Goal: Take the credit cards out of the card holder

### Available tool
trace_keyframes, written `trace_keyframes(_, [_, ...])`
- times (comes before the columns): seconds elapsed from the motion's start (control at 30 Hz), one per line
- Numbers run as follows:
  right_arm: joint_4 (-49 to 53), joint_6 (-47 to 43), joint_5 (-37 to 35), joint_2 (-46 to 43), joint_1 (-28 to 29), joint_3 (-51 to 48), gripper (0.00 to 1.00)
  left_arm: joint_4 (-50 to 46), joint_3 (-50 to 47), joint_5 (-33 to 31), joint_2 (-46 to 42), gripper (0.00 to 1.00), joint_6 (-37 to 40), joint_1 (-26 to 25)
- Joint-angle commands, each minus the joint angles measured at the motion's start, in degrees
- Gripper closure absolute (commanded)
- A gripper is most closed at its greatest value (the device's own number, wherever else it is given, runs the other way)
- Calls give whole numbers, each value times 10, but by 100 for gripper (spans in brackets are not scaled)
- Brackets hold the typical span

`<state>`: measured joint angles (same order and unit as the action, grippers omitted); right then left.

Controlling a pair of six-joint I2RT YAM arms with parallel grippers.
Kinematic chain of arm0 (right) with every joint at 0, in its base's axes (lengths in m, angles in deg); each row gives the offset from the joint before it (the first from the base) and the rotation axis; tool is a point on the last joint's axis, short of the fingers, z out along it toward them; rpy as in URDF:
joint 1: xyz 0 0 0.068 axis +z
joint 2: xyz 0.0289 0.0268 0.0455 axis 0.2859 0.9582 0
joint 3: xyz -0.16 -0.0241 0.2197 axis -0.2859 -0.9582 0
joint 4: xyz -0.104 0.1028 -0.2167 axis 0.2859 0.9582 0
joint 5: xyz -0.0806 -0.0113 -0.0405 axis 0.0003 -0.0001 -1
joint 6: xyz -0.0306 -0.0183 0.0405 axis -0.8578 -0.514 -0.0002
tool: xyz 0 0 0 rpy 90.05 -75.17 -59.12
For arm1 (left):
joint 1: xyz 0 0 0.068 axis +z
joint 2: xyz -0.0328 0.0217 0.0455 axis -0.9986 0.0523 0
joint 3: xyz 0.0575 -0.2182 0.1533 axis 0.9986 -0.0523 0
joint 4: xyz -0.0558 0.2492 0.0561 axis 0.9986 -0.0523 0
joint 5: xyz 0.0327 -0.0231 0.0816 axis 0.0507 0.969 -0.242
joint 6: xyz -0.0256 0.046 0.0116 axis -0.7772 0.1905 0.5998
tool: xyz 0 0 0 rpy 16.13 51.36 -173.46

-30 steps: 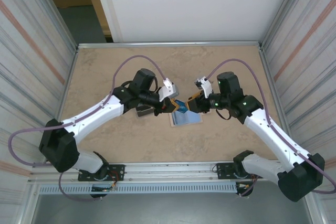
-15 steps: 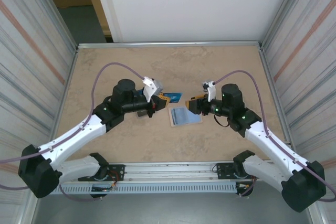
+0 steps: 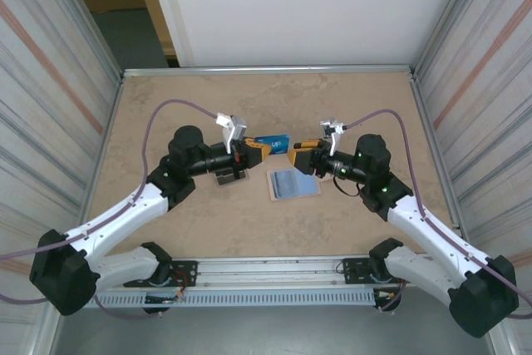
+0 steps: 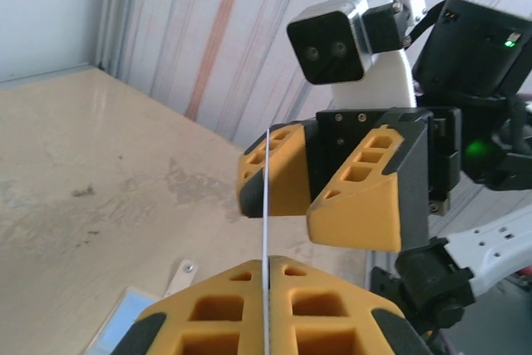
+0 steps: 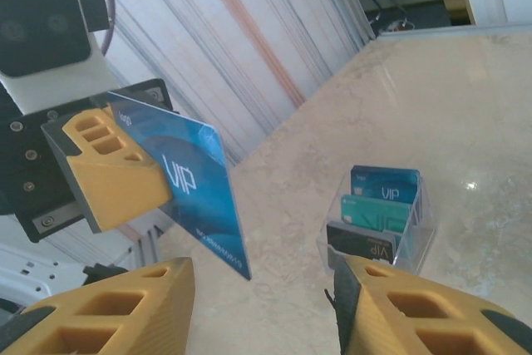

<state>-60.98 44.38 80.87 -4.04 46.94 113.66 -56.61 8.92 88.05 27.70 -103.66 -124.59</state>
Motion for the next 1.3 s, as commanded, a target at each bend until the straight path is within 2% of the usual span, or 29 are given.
trace_keyframes(0.0, [-36,8,19,-6,3,11,53,55,-2,49,5,100,-31,2])
trace_keyframes(0.1, [-57,17,35,0,6,13,55,54,3,62,12,100,-31,2])
trace_keyframes(0.17, [-65,18,44,4,11,16,61,54,6,69,17,100,-32,2])
trace_keyframes(0.47, [-45,-4,53,14,30,38,100,51,13,82,27,100,-31,2])
trace_keyframes(0.63, [-17,-21,51,13,32,43,100,1,23,68,20,91,-4,2])
trace_keyframes(0.7, [5,-33,47,11,33,50,100,-30,33,66,16,82,18,2])
trace_keyframes(0.8, [47,-57,39,4,33,59,100,-99,52,58,0,55,73,2])
trace_keyframes(0.87, [75,-75,31,-2,33,66,100,-155,70,35,-13,32,119,2])
trace_keyframes(0.9, [91,-83,26,-5,33,70,100,-181,78,16,-20,26,138,2])
trace_keyframes(1.03, [159,-116,18,-7,33,90,100,-259,106,-54,-45,19,208,2])
trace_keyframes(1.17, [203,-137,27,-1,33,108,100,-301,130,-66,-56,5,260,1])
trace_keyframes(1.27, [220,-143,42,8,33,118,100,-337,156,-86,-49,1,297,-5])
